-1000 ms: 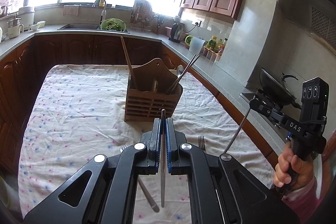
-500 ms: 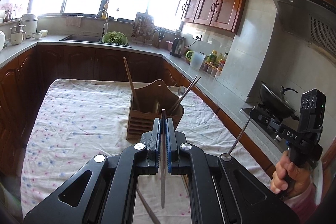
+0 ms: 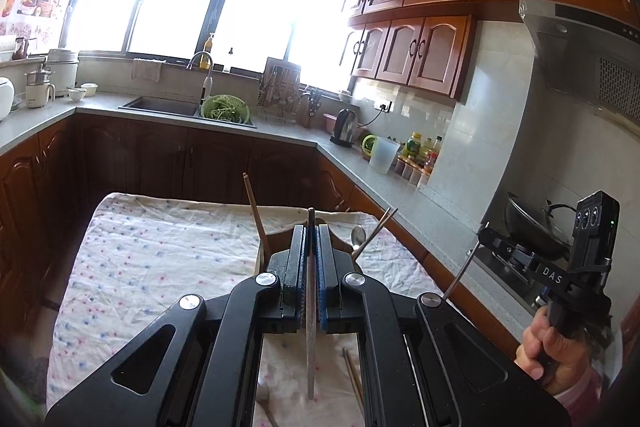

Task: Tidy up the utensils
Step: 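Lift both steel chopsticks and carry them above the wooden holder, then lower both steel chopsticks down into the wooden holder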

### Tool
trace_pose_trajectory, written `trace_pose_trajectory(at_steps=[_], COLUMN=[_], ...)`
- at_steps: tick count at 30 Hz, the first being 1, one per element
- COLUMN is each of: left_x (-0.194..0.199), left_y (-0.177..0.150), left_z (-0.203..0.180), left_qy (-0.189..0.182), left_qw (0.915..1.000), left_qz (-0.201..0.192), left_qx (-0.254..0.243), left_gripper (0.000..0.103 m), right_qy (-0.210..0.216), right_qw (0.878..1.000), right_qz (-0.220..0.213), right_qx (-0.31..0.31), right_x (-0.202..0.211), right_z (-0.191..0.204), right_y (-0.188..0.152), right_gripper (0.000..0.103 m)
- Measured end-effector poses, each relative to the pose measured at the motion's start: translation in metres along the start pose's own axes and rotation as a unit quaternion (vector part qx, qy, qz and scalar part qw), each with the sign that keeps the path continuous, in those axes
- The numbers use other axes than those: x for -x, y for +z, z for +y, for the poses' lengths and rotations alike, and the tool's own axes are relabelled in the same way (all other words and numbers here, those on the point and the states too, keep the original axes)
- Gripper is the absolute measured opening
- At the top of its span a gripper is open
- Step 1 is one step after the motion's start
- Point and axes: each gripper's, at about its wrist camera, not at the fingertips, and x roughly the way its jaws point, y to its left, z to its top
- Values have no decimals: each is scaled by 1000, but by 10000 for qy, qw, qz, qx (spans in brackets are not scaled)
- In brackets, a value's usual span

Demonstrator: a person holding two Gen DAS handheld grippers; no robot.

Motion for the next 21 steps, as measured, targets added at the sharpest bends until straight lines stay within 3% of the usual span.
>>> trace_pose_trajectory(at_steps=[13,21], left_x=[-44,-87], left_y=[60,67], left_z=[7,15], left_qy=[137,374], left_qw=[9977,9958], left_qz=[-639,-823], left_qx=[-175,-162], left_gripper=[3,3], right_qy=[-110,-200], right_qw=[9978,9960], right_qz=[-651,-847], right_qx=[89,209], right_x=[-43,-79], right_z=[-3,-5], right_y=[54,64], right_gripper=[4,4])
